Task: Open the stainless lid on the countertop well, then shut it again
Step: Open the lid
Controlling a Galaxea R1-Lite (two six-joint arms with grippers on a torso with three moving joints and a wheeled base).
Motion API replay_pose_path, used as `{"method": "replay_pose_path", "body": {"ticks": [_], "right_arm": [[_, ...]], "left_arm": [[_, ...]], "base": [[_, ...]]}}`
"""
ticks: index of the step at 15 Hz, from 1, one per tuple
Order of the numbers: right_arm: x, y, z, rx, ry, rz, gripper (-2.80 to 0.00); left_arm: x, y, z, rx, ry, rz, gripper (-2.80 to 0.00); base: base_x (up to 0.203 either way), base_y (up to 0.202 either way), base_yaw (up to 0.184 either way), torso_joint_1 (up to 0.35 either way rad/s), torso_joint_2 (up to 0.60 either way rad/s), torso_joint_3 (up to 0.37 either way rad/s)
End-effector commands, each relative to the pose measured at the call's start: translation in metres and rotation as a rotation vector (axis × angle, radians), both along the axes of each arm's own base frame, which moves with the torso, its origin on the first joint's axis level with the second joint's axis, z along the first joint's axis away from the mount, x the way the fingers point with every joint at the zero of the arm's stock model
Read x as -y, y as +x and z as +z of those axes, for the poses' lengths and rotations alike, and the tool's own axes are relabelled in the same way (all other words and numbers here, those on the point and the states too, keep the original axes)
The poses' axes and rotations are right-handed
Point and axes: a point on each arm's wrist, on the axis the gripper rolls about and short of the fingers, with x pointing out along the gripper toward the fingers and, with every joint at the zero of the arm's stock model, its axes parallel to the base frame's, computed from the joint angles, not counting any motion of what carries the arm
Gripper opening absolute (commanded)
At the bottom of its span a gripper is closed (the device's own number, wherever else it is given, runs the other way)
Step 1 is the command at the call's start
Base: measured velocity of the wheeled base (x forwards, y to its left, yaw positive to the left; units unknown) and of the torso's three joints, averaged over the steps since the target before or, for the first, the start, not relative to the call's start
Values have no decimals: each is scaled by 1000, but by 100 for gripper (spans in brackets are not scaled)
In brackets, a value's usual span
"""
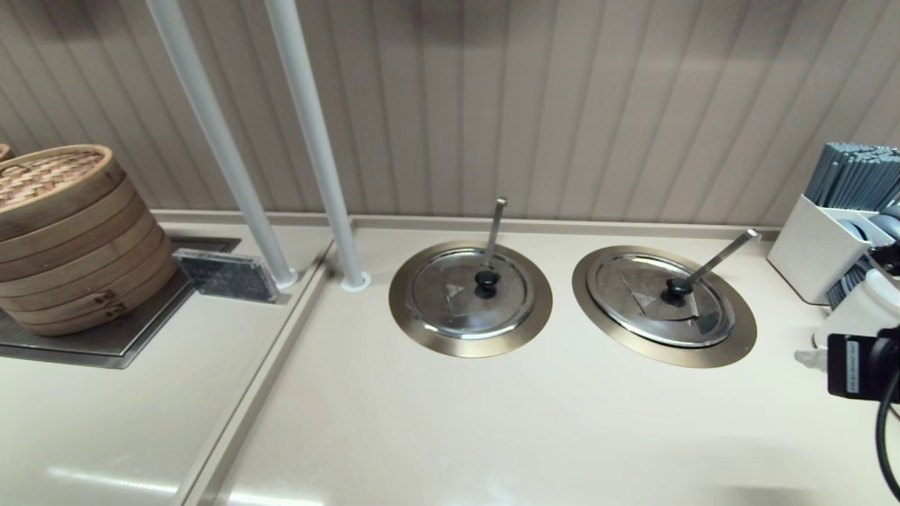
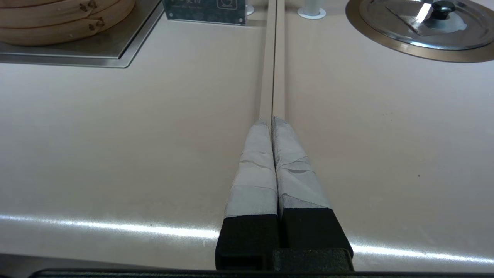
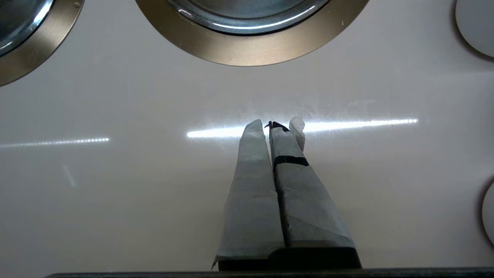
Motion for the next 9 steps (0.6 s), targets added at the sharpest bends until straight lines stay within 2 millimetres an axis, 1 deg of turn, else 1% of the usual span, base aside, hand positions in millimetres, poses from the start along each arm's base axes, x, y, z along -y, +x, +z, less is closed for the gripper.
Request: {"method": "replay_pose_path", "body": {"ticks": [1, 3, 5, 7, 9], "right_arm": [[1, 44, -20, -21, 1, 3, -280], [3, 72, -30, 48, -2, -4, -280], [4, 91, -36, 174, -8, -4, -280], [2, 101, -47, 235, -11, 2, -280], [2, 105, -54, 227, -10, 1, -280]], "left_arm": [[0, 0, 0, 0, 0, 0, -280], [0, 0, 0, 1, -1, 0, -280], [0, 0, 0, -1, 0, 0, -280], [0, 0, 0, -1, 0, 0, -280], [0, 0, 0, 1, 0, 0, -280]], "base": [[0, 0, 0, 0, 0, 0], [0, 0, 0, 0, 0, 0], [0, 0, 0, 0, 0, 0], [0, 0, 0, 0, 0, 0], [0, 0, 0, 0, 0, 0]]}}
